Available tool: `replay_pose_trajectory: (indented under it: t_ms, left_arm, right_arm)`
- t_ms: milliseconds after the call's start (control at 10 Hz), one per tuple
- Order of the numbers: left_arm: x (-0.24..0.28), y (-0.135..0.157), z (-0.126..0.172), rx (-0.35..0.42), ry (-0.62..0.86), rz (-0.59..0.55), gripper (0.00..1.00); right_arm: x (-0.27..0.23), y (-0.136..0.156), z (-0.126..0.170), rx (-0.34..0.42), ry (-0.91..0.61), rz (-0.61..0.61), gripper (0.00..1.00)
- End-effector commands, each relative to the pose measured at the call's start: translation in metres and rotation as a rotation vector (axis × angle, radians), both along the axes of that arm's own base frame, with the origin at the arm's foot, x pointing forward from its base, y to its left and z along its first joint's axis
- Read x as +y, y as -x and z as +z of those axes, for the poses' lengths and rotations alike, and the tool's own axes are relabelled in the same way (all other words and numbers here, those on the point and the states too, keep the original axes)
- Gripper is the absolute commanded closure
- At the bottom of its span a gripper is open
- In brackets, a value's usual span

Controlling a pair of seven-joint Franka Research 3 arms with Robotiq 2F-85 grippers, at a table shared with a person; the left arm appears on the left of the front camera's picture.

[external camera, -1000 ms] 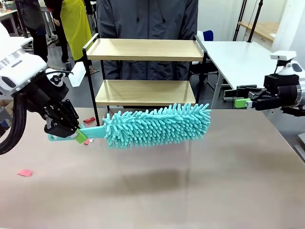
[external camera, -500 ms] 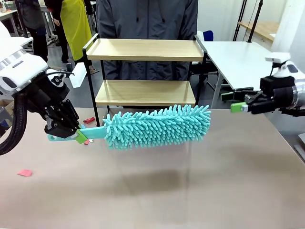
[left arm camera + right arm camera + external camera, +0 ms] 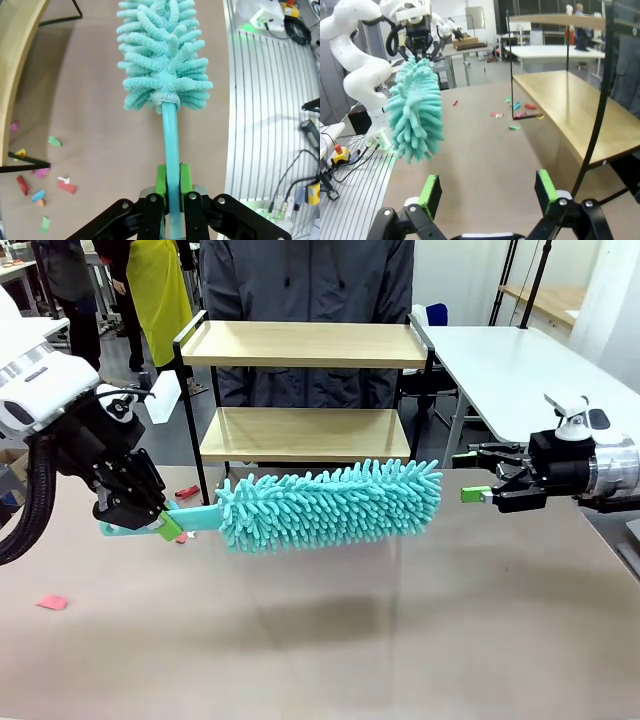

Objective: Clean the shelf.
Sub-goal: Hand the Duster back to the human.

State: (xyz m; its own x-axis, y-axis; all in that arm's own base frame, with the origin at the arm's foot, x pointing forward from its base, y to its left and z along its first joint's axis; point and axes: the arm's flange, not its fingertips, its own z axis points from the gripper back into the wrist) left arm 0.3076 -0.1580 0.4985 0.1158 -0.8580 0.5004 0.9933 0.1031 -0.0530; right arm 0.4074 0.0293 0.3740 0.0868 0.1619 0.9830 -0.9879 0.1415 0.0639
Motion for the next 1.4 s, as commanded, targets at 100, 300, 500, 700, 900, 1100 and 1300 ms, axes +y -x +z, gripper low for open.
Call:
replay_pose_trajectory:
  t_ms: [100,300,500,700,900,1100,1300]
  left_arm:
    - [0.002,0.002,0.003,0.001,0.006,-0.001,0.87]
    - [0.002,0.002,0.003,0.001,0.006,-0.001,0.87]
    - [0.002,0.002,0.003,0.001,0.006,-0.001,0.87]
    - [0.002,0.002,0.003,0.001,0.006,-0.001,0.87]
    - [0.002,0.002,0.003,0.001,0.006,-0.001,0.87]
    - [0.002,0.002,0.003,0.001,0.006,-0.001,0.87]
    - [0.002,0.002,0.003,0.001,0.006,-0.001,0.87]
  right_arm:
    - [0.024,0.051,-0.006,-0.040,-0.097,0.081,0.00]
    - [0.006,0.003,0.007,-0.024,-0.054,0.033,0.00]
    - [0.025,0.008,0.009,-0.029,-0.074,0.154,0.00]
    - [0.042,0.017,0.009,-0.007,-0.123,0.212,0.00]
    - [0.057,0.026,0.011,0.018,-0.148,0.245,0.00]
    - [0.075,0.030,0.010,0.033,-0.133,0.252,0.00]
    - [0.091,0.035,0.009,0.048,-0.116,0.260,0.00]
